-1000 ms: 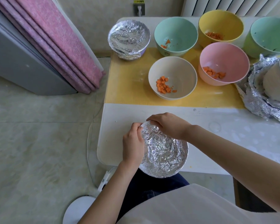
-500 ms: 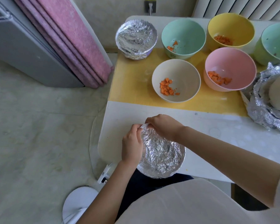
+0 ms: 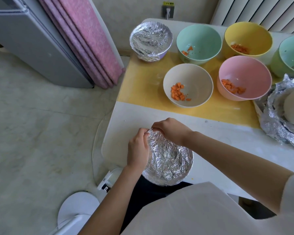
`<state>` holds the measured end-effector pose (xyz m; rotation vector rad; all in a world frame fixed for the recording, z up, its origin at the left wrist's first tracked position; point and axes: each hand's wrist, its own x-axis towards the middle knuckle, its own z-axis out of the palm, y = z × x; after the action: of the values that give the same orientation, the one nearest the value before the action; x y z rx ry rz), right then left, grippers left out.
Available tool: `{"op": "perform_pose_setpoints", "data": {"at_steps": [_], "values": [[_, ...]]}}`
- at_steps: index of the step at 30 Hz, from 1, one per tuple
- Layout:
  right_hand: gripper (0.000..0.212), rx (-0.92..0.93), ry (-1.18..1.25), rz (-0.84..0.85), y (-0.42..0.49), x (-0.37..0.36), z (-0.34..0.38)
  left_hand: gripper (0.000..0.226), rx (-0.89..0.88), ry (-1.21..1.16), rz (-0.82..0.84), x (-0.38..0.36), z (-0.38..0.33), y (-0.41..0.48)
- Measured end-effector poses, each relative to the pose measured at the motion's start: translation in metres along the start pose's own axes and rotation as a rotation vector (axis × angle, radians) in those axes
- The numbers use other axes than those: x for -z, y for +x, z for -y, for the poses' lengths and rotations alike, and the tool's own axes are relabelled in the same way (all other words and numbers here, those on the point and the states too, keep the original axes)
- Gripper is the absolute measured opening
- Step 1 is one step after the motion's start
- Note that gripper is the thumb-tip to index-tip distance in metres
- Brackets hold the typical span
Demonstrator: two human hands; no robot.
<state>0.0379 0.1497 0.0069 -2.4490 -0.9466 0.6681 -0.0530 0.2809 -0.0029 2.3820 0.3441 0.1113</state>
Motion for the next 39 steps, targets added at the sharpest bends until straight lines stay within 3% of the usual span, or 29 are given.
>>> {"op": "perform_pose_setpoints", "data": {"at_steps": [4,10,13,18,26,35,39], "values": [[0.026,0.002,0.08,-0.032,-0.012,0.001,0.002,0.015,0.016,-0.035,-0.013,-0.003,-0.003,-0.008],[0.03,-0.09,0.105,-0.098,-0.032,0.004,-0.013,0.023,0.206,-0.168,-0.178,-0.006,-0.01,-0.025],[0.028,-0.116,0.129,-0.084,-0.037,0.005,-0.018,0.024,0.259,-0.19,-0.148,-0.009,-0.015,-0.033],[0.026,-0.123,0.117,-0.099,-0.042,0.005,-0.016,0.029,0.228,-0.08,-0.032,-0.009,-0.014,-0.035],[0.021,-0.106,-0.012,0.037,-0.045,0.006,-0.013,0.024,0.115,-0.052,-0.034,-0.008,-0.017,-0.035],[0.026,0.02,-0.047,-0.044,-0.044,0.0,-0.014,0.019,0.092,-0.047,0.034,-0.014,-0.021,-0.037],[0.026,0.014,-0.072,0.04,-0.041,0.005,-0.011,0.016,0.083,-0.017,0.032,-0.012,-0.024,-0.039]]}}
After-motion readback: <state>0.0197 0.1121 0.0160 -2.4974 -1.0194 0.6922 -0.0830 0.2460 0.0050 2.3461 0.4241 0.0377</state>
